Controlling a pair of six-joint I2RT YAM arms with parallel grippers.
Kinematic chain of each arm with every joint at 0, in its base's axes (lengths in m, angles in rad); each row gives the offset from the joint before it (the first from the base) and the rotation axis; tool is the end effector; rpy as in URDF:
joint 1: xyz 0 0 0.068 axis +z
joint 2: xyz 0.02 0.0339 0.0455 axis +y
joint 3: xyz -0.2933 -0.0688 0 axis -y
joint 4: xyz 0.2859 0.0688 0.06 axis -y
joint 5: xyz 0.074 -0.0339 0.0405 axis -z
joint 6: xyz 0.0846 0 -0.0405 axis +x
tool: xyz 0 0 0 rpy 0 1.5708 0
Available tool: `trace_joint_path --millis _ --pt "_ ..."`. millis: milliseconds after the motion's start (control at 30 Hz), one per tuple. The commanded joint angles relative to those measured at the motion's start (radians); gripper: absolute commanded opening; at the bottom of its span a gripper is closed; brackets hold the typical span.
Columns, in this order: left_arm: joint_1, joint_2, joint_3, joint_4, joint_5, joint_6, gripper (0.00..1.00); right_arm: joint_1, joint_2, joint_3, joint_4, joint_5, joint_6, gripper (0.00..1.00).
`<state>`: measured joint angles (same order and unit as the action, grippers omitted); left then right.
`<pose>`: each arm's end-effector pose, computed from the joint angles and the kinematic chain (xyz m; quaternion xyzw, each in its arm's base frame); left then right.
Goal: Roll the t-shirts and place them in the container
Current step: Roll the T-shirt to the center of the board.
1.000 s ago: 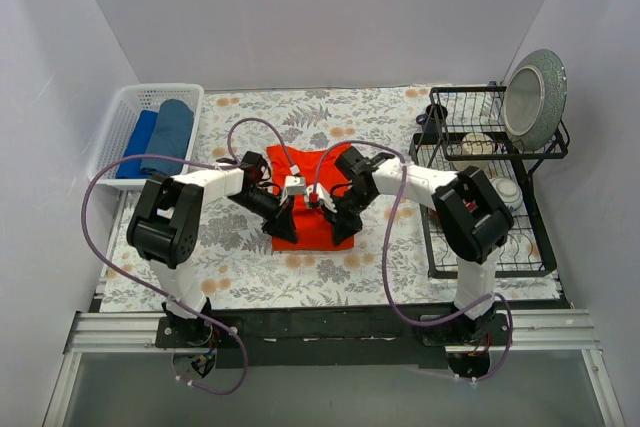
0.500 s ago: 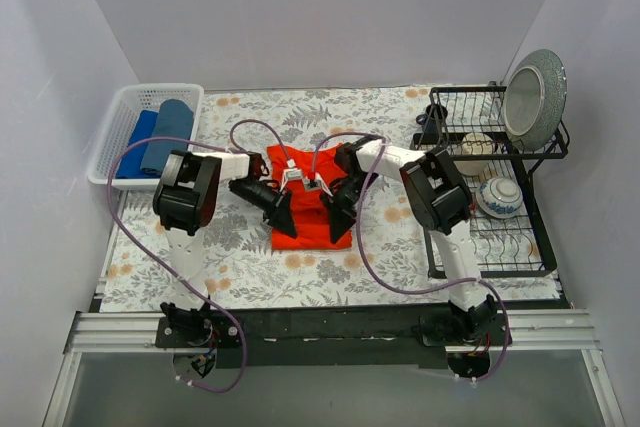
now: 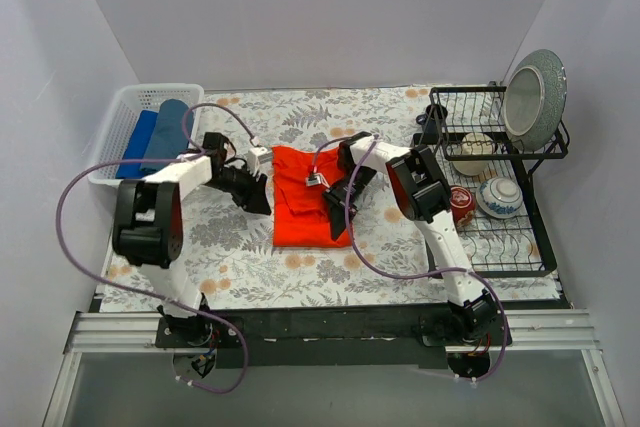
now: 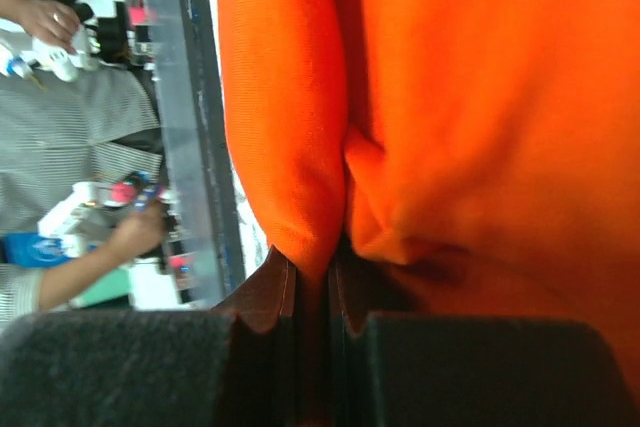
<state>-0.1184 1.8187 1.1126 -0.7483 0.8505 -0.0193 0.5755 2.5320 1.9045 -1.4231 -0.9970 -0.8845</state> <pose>0.3535 -0.1061 0.1291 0.0690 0.9071 -0.4145 0.0245 0.3571 0.3164 0.0558 0.4843 -0.7115 -0.4910 0.1347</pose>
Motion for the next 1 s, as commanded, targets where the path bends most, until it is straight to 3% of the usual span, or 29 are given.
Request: trace_joint_path --millis 0,200,300,633,900,967 --pt "-0.065 -0.333 -0.097 0.279 -0.108 -0.032 0.45 -0.006 0.111 -0.016 0.121 0.327 -0.008 0.01" --pt "-0.341 -0.643 -0.397 0.455 -0.244 0.183 0.56 -0.002 0.159 0.004 0.127 0.354 0.051 0.01" --pt "-0.432 -0.711 -0.539 0.595 -0.315 0.222 0.60 0.010 0.171 0.031 0.130 0.382 0.067 0.01" --pt "-0.530 -0.635 -0.692 0.808 -0.373 0.252 0.60 0.029 0.203 0.102 0.115 0.468 0.073 0.01" --pt "-0.581 -0.515 -0.718 0.911 -0.426 0.275 0.55 0.030 0.221 0.107 0.115 0.475 0.082 0.01" --pt "-0.583 -0.498 -0.709 0.900 -0.427 0.289 0.43 0.030 0.223 0.108 0.115 0.477 0.085 0.01"
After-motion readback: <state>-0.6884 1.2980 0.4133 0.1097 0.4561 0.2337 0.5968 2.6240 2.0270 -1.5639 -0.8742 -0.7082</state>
